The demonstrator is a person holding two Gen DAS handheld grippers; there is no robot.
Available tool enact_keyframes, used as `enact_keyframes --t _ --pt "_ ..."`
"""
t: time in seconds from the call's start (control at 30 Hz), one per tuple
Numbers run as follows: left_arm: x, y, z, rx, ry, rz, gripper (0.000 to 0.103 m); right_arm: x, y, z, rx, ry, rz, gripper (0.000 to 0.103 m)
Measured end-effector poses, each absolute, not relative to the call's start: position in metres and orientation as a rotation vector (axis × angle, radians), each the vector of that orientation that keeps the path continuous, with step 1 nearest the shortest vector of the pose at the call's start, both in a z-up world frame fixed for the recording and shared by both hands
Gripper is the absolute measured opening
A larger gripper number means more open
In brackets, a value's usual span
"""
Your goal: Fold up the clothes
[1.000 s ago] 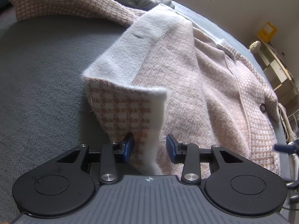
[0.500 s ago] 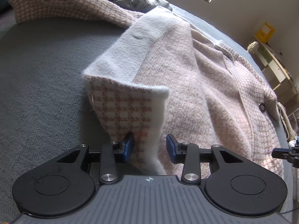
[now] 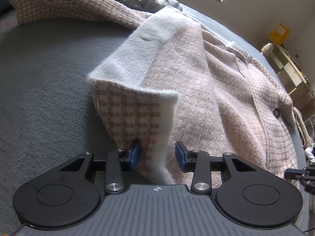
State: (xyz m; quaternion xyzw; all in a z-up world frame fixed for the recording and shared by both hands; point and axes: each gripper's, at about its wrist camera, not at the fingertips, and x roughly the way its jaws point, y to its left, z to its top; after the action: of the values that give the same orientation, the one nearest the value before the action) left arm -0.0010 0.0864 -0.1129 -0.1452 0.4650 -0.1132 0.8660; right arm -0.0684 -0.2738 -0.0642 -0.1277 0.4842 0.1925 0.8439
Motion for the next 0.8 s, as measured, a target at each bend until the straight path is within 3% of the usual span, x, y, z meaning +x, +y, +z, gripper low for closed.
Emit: enact_keyframes --t 0.17,0.2,0.23,0.3,0.43,0.57,0.6,0.67,0.7,0.73,0.8 --pt "-0.001 0.085 -0.114 -0.295 0.974 -0.235 0.038 -0.076 -0.275 -0.055 -0.222 0.984 0.457 0.003" --pt "-0.001 0.085 -0.114 -0.293 0.974 -0.235 0.038 -0.082 -0.269 -0.054 -0.254 0.968 0.49 0.013" --pt "-0.001 0.085 -0.114 -0.294 0.974 -0.234 0.038 -0.088 -0.263 -0.054 -0.286 0.952 0.523 0.035" --pt "-0.001 0.085 -0.113 -0.296 0.977 -0.234 0.038 -0.101 -0.251 -0.053 -0.351 0.922 0.593 0.056" --pt "0.0 0.085 -0.113 -0.3 0.981 -0.235 0.038 -0.122 -0.233 -0.062 -0.504 0.951 0.72 0.063" --pt "0.0 0.084 -0.114 -0.304 0.979 -0.235 0.039 -0.135 -0.226 -0.08 -0.695 0.958 0.69 0.062" --pt "-0.001 0.084 -0.114 -0.305 0.979 -0.235 0.039 -0.137 -0.227 -0.082 -0.722 0.94 0.678 0.057" --pt "-0.001 0.085 -0.114 -0.307 0.979 -0.237 0.039 -0.135 -0.233 -0.076 -0.684 0.939 0.682 0.04" --pt "0.0 0.085 -0.114 -0.309 0.979 -0.238 0.039 -0.132 -0.237 -0.071 -0.631 0.948 0.69 0.023" --pt "0.0 0.086 -0.114 -0.311 0.98 -0.238 0.039 -0.127 -0.241 -0.067 -0.578 0.954 0.684 0.014" --pt "0.0 0.085 -0.115 -0.31 0.977 -0.238 0.039 -0.116 -0.25 -0.058 -0.472 0.959 0.647 0.005"
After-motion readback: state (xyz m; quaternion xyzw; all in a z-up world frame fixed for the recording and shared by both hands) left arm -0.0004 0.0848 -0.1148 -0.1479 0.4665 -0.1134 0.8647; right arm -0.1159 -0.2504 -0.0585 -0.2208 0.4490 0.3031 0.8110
